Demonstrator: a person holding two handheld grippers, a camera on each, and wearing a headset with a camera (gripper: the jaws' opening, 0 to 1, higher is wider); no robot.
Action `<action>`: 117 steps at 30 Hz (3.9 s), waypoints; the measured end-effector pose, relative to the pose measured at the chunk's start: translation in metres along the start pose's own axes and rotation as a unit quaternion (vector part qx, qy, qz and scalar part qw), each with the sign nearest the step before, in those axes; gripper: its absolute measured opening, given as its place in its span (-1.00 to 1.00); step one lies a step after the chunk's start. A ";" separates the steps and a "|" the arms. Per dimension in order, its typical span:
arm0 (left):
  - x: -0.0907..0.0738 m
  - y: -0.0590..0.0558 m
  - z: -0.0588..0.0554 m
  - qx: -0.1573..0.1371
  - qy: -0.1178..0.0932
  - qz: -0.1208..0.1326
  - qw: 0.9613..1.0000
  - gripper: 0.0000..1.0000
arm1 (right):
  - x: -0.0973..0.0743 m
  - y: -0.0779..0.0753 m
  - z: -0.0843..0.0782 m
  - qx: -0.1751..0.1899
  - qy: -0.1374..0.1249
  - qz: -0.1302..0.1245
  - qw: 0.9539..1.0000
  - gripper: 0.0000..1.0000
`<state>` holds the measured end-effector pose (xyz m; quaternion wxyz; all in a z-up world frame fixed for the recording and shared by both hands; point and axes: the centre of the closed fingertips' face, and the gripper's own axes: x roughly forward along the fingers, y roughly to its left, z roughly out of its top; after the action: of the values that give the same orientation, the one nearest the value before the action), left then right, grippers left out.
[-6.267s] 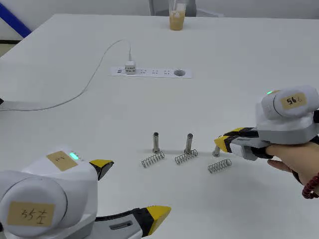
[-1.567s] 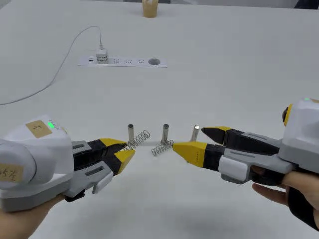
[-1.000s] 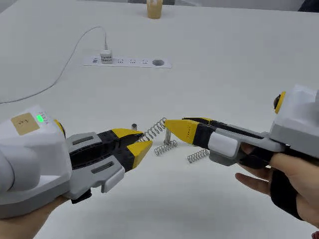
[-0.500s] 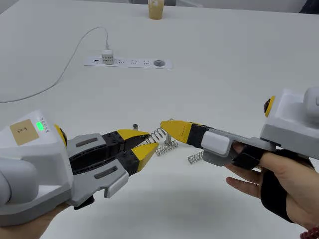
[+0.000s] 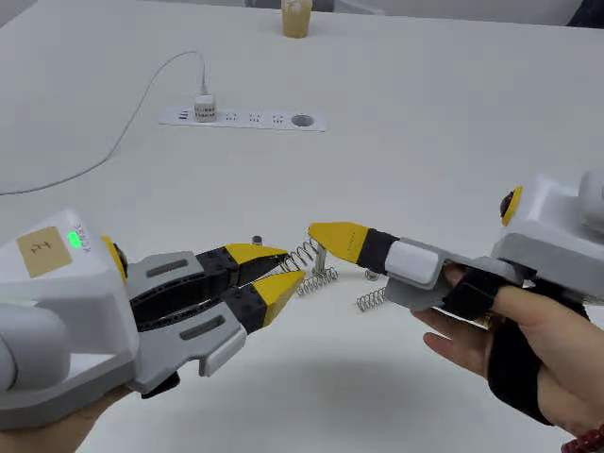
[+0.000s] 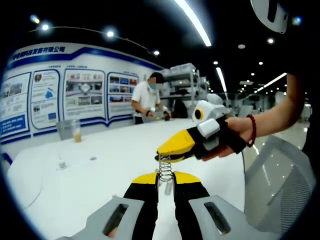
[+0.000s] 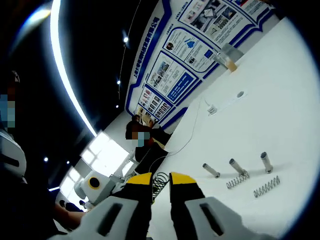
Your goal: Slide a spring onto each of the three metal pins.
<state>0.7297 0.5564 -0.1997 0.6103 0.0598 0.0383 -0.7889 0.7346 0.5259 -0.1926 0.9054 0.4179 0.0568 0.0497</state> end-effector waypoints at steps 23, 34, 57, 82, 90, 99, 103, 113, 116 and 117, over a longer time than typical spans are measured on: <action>0.000 0.004 -0.033 -0.005 0.086 0.025 0.996 -0.41 | 0.002 -0.005 0.007 -0.124 -0.002 -0.037 0.992 -0.75; -0.008 0.011 -0.054 -0.005 0.130 0.052 0.990 -0.22 | 0.013 -0.004 0.015 -0.241 0.003 -0.058 0.969 -0.75; -0.013 0.016 -0.070 -0.030 0.138 0.067 0.988 0.31 | 0.054 -0.034 0.016 -0.343 0.039 -0.081 0.935 -0.75; -0.008 0.019 -0.069 -0.046 0.125 0.072 0.989 0.66 | 0.088 -0.061 0.007 -0.384 0.050 -0.096 0.917 -0.75; -0.008 0.018 -0.068 -0.051 0.121 0.069 0.989 0.79 | 0.093 -0.066 0.003 -0.412 0.055 -0.104 0.904 -0.75; -0.009 0.019 -0.069 -0.055 0.122 0.071 0.989 0.86 | 0.097 -0.070 -0.004 -0.441 0.074 -0.104 0.888 -0.75; -0.010 0.018 -0.071 -0.054 0.125 0.071 0.988 0.87 | 0.099 -0.070 -0.009 -0.464 0.085 -0.104 0.876 -0.75; -0.009 0.018 -0.075 -0.066 0.132 0.072 0.986 0.83 | 0.105 -0.076 -0.020 -0.517 0.117 -0.103 0.842 -0.74; -0.009 0.017 -0.076 -0.069 0.132 0.071 0.986 0.83 | 0.106 -0.079 -0.023 -0.519 0.125 -0.106 0.839 -0.74; -0.009 0.017 -0.076 -0.069 0.132 0.072 0.986 0.83 | 0.106 -0.081 -0.024 -0.519 0.129 -0.108 0.838 -0.74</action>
<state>0.7524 0.5708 -0.2738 0.6576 0.1236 0.1680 -0.7239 0.8389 0.5060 -0.2765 0.9737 -0.1319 0.1837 0.0267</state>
